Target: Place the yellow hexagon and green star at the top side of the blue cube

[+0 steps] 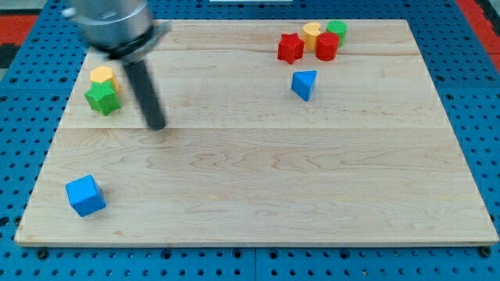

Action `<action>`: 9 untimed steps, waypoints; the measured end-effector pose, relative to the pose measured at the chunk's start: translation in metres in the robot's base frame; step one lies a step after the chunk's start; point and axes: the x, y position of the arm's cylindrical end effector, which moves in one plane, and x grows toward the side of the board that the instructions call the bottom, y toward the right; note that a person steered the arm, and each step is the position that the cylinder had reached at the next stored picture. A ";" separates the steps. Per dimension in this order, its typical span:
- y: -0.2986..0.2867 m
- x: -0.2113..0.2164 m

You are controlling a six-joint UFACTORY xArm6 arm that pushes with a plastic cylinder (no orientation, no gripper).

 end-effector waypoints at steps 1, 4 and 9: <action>0.001 -0.079; -0.108 -0.067; -0.149 -0.021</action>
